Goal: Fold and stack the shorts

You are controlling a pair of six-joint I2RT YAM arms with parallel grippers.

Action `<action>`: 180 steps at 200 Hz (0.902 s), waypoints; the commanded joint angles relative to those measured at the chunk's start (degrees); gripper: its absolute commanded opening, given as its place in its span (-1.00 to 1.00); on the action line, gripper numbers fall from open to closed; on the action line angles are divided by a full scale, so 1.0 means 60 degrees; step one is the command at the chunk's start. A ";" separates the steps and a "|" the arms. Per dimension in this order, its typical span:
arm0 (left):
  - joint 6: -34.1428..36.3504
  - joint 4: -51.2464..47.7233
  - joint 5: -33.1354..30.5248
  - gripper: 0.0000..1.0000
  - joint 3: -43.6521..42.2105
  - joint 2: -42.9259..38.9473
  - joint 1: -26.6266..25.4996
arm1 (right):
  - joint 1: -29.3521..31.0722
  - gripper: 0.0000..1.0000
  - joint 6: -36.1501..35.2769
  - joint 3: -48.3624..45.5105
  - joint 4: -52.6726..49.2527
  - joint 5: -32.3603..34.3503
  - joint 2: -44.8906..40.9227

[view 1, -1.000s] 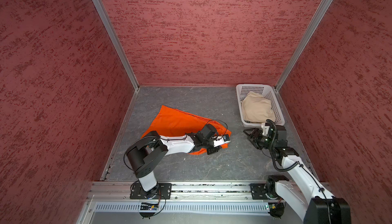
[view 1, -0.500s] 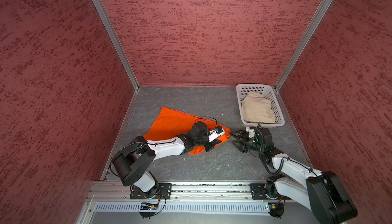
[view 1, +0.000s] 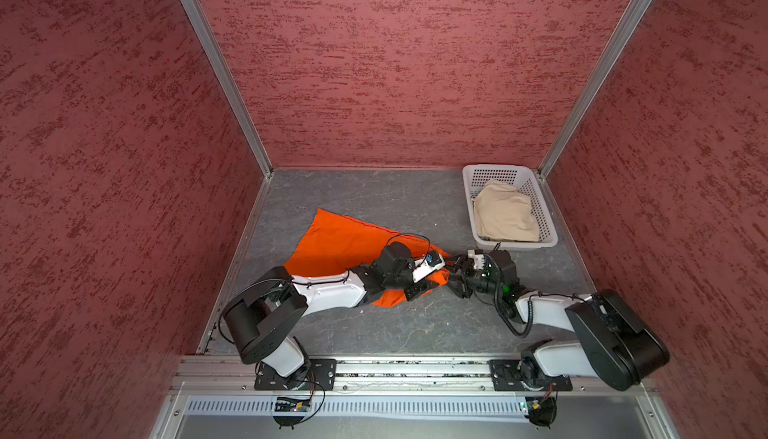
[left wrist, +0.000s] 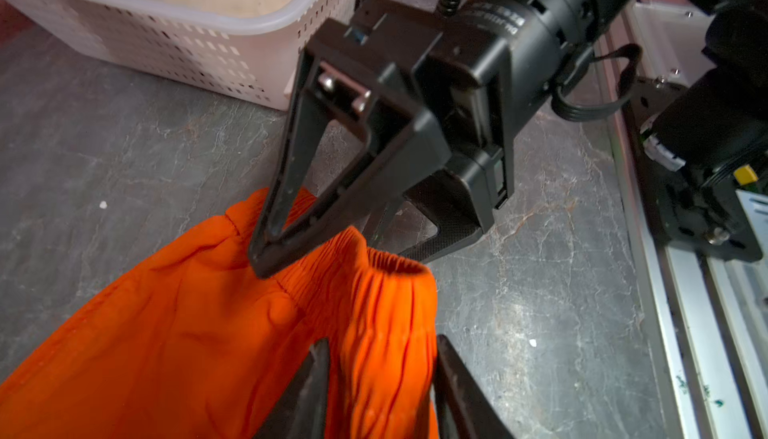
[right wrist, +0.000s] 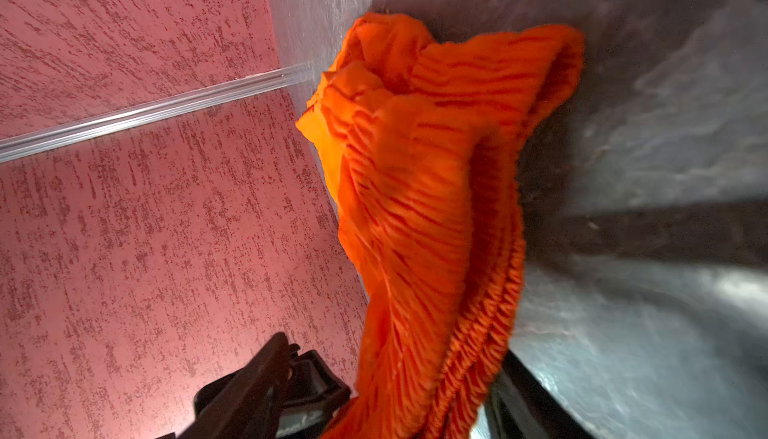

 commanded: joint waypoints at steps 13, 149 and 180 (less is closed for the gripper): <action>-0.0084 -0.0151 -0.0138 0.03 0.0121 -0.0313 -0.0049 | 0.0209 0.26 0.0435 -0.0028 0.1317 0.0373 0.0666; -0.5751 -0.4436 -0.2673 0.08 -0.0562 -0.3882 0.3962 | 0.0239 -0.78 -0.4836 0.3346 -0.8372 0.1974 -0.1581; -0.7019 -0.4873 -0.2374 0.10 -0.0995 -0.4235 0.5246 | -0.0027 -0.81 -0.7159 0.5970 -1.1774 0.2717 -0.1108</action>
